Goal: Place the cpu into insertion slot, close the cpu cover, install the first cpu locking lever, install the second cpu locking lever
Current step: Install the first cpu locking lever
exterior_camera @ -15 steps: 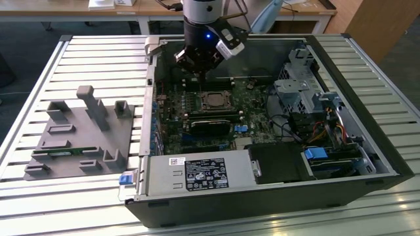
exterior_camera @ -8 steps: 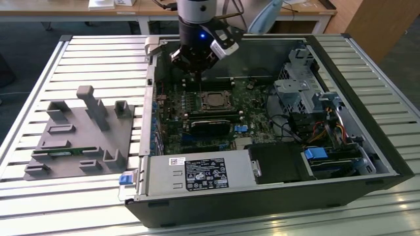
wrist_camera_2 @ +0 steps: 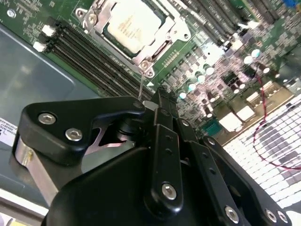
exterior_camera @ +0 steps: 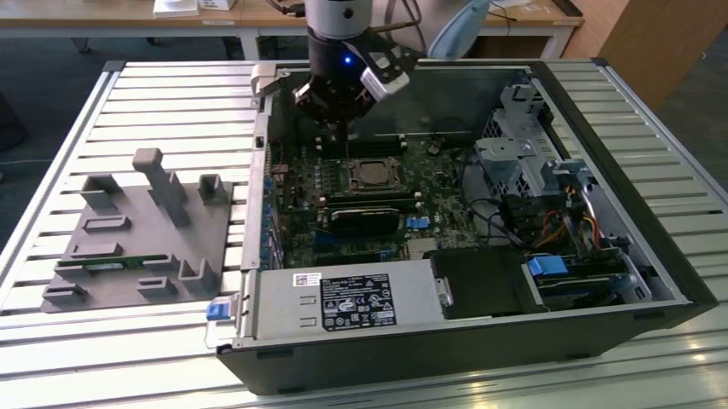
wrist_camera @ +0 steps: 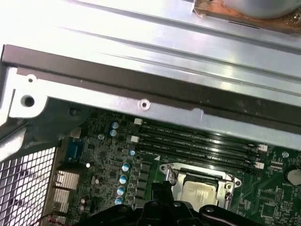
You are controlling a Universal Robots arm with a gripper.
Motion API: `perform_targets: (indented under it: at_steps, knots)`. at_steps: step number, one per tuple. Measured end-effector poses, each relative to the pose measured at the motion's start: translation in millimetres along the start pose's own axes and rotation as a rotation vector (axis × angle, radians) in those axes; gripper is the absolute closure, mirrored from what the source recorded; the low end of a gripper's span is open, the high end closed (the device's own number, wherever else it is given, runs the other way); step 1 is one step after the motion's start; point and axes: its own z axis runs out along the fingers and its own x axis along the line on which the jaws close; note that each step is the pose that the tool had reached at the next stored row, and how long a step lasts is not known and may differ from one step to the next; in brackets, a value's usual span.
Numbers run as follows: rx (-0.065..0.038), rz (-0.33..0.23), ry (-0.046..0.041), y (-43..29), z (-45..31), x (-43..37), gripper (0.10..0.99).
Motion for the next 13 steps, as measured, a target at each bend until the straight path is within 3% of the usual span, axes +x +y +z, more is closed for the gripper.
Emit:
perform_targets:
  at_steps: [5,13]
  knots:
    - [0.000,0.002,0.0000,6.7,3.6,-1.3,0.980]
    - [0.000,0.007,0.0009,6.3,6.7,-12.8,0.980]
